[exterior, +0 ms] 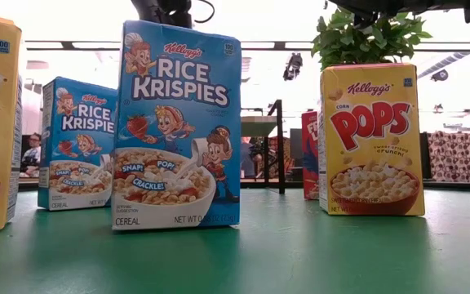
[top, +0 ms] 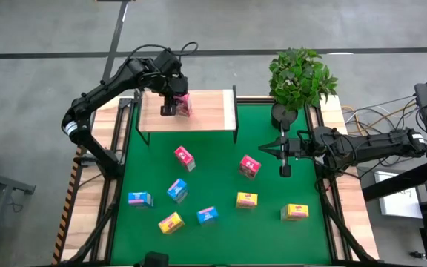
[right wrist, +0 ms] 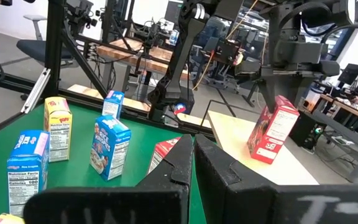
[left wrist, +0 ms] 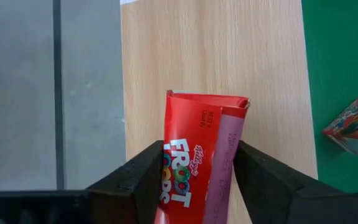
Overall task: Stack cereal on shelf
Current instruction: Adjust the red cereal on the shelf
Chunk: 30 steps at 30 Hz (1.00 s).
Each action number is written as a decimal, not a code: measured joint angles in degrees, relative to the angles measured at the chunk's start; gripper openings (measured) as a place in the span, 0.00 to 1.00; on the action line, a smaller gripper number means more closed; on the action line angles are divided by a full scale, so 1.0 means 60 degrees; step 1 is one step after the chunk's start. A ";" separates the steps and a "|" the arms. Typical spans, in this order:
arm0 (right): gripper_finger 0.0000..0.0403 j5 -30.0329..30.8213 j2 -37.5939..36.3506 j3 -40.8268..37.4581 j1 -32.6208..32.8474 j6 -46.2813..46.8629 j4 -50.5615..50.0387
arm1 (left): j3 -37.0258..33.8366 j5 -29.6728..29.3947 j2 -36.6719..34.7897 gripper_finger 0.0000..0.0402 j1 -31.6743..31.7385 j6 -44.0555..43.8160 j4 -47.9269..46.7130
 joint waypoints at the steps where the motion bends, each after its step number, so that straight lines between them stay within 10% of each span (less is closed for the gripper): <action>1: 0.02 0.0000 0.0000 0.0000 0.0000 0.0000 0.0000 | 0.0000 -0.0132 -0.0007 0.41 0.0000 0.0053 -0.0008; 30: 0.02 0.0004 0.0000 0.0000 -0.0004 -0.0004 -0.0004 | 0.0837 -0.0618 -0.0135 0.41 0.1820 -0.0153 -0.1316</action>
